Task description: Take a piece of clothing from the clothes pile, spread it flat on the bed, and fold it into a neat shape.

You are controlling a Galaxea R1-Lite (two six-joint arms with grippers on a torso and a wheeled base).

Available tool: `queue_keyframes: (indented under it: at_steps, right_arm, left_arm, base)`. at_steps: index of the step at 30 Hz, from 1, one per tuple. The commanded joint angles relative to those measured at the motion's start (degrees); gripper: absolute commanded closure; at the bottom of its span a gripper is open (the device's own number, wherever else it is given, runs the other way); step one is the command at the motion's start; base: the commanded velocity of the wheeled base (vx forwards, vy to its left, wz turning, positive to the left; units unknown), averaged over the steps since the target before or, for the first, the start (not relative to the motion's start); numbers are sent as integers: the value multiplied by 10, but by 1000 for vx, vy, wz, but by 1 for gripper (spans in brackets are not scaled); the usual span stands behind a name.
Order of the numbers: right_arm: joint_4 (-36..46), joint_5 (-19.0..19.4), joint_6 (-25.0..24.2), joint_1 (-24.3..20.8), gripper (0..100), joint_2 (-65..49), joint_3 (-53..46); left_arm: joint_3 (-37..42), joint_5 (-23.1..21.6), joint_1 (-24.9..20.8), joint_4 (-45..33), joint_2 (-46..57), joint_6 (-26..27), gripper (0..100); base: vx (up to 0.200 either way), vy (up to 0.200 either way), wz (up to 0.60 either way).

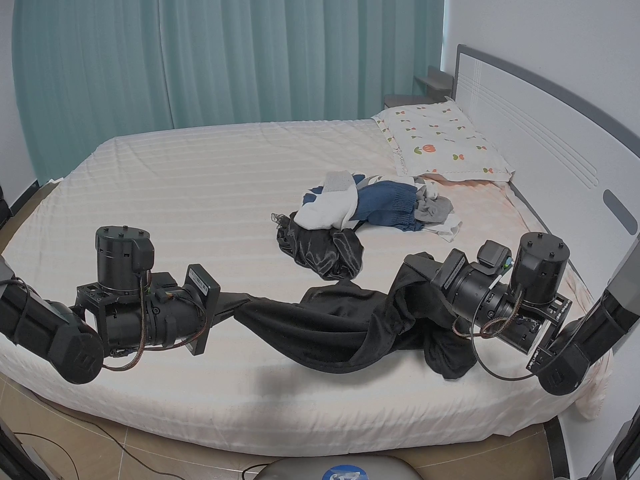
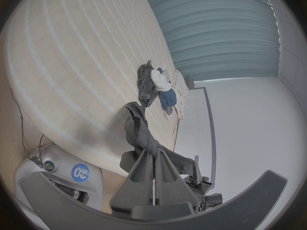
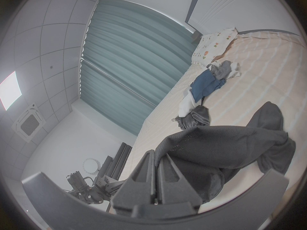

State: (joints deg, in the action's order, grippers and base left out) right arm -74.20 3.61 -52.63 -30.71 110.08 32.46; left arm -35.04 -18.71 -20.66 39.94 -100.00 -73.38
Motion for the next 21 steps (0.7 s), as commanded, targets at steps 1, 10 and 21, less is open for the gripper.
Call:
queue_keyframes:
  at_steps: [1, 10, 21]
  right_arm:
    - [1, -1, 7, -9, 100, -4, 8]
    - [2, -11, 30, -23, 100, -4, 9]
    - [35, -24, 67, -38, 100, -7, 21]
  left_arm:
    - [2, 4, 0, 0, 8, 1, 100]
    - [13, 5, 0, -2, 29, 2, 100]
    - [24, 7, 1, -1, 30, 3, 100]
  base:
    - [0, 200, 0]
    - [0, 200, 0]
    - [0, 200, 0]
